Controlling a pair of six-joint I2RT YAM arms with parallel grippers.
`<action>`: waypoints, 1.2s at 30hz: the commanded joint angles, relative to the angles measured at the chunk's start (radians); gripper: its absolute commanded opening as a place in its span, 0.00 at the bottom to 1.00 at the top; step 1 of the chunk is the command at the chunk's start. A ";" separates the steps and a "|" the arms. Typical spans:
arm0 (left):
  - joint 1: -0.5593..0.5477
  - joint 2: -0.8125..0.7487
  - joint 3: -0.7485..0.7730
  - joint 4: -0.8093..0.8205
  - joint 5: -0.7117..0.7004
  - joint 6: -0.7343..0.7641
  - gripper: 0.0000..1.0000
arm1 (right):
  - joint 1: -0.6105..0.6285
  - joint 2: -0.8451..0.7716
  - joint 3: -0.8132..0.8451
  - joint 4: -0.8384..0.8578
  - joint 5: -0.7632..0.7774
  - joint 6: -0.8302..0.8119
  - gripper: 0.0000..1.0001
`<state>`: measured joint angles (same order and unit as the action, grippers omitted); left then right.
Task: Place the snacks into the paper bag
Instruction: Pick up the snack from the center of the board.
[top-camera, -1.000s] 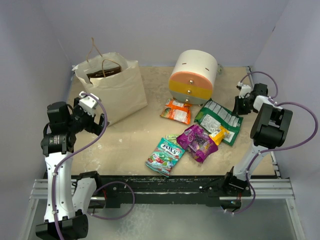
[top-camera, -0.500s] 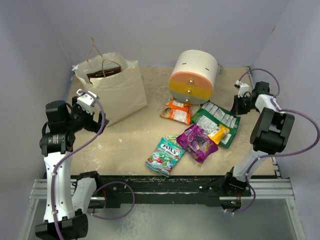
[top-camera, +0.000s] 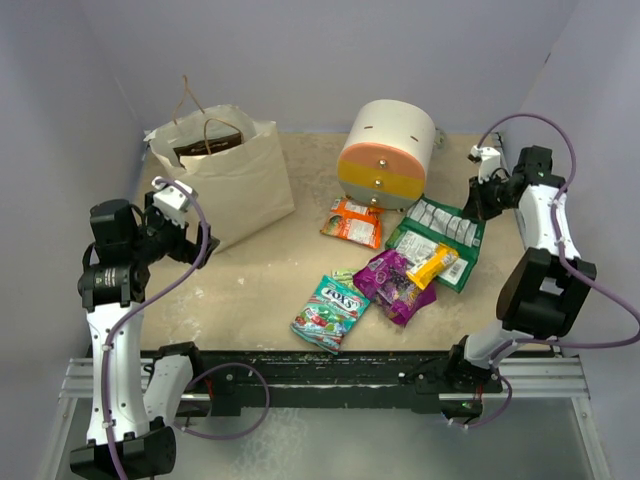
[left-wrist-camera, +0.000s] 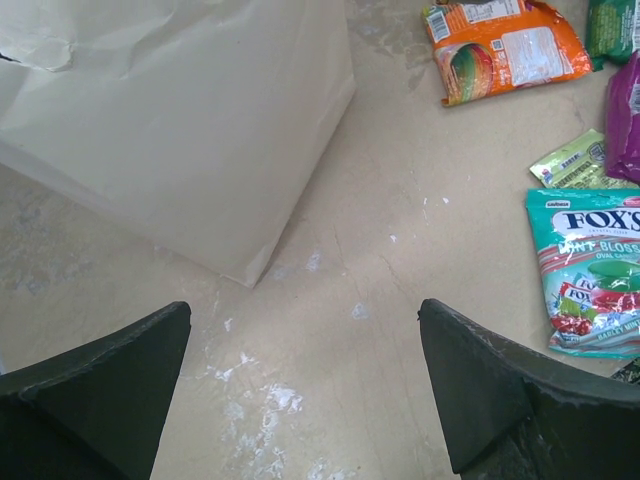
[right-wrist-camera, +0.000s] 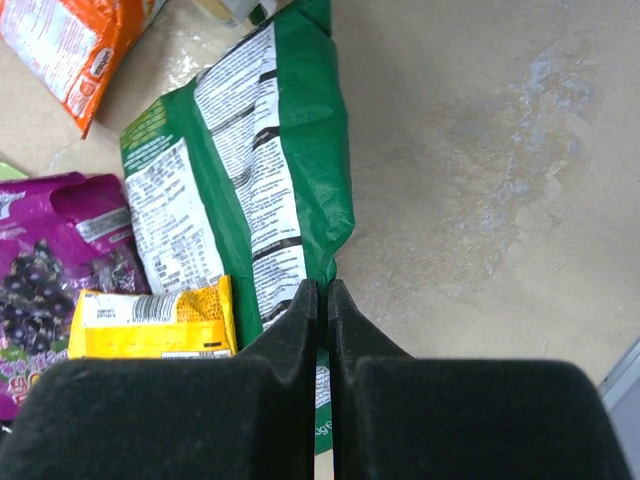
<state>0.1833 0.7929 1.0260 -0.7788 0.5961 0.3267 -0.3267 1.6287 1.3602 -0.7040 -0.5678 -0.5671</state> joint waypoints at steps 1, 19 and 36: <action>0.008 0.000 0.052 0.006 0.073 0.015 0.99 | 0.011 -0.083 0.075 -0.127 -0.017 -0.086 0.00; 0.008 0.016 0.128 -0.079 0.225 0.070 0.95 | 0.361 -0.248 0.284 -0.321 -0.060 -0.109 0.00; 0.008 0.000 0.145 -0.232 0.413 0.251 0.94 | 1.008 -0.050 0.426 -0.080 -0.014 -0.015 0.00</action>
<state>0.1833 0.8085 1.1378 -0.9833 0.9100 0.5171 0.5938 1.5299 1.7023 -0.8757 -0.5682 -0.6064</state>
